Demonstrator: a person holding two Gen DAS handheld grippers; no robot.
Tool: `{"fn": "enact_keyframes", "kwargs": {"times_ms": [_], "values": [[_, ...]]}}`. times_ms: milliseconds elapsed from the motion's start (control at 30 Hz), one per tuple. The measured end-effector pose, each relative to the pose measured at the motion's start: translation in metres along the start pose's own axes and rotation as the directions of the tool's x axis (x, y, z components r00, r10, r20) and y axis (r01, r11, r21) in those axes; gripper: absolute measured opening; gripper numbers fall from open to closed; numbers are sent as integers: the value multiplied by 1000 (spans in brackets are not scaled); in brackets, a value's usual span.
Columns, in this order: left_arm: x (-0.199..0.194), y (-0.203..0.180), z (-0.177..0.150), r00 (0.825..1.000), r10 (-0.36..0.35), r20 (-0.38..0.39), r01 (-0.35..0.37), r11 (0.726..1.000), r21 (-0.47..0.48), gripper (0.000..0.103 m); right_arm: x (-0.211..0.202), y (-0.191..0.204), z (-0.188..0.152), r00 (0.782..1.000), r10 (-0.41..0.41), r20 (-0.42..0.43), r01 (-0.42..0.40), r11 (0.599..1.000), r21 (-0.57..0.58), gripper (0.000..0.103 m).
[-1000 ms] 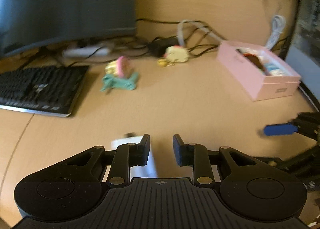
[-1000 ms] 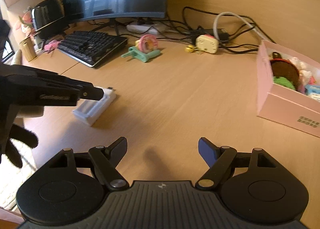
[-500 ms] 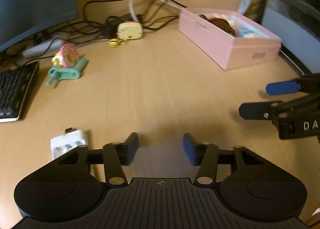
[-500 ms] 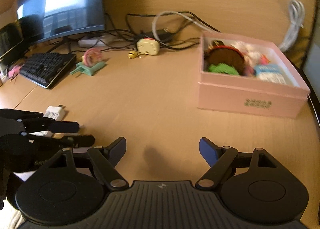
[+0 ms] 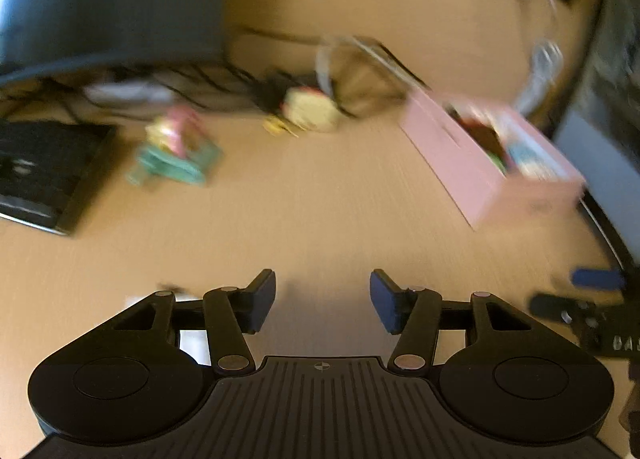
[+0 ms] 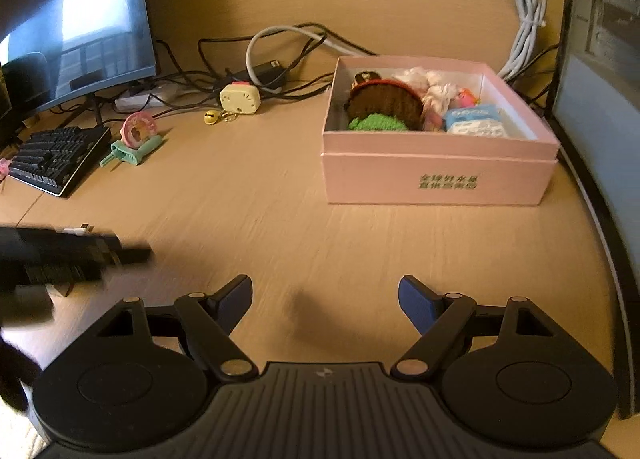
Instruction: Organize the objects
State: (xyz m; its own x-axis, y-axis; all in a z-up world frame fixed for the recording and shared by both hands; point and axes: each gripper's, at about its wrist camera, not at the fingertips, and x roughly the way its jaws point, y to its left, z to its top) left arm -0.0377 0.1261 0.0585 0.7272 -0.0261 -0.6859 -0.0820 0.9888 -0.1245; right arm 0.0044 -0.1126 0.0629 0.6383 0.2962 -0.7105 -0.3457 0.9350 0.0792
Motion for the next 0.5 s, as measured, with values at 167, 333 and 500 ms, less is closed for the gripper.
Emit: {"fn": "enact_keyframes", "kwargs": {"times_ms": [167, 333, 500], "values": [[-30, 39, -5, 984, 176, -15, -176, 984, -33, 56, -12, 3, 2, 999, -31, 29, 32, 999, -37, 83], [-19, 39, -18, 976, 198, -86, -201, 980, -18, 56, -4, 11, 4, 1000, -19, 6, 19, 999, -37, 85], [-7, 35, -27, 963, 239, -122, -239, 971, 18, 57, 0, 30, 3, 1000, 21, 8, -20, 995, -93, 85]]}}
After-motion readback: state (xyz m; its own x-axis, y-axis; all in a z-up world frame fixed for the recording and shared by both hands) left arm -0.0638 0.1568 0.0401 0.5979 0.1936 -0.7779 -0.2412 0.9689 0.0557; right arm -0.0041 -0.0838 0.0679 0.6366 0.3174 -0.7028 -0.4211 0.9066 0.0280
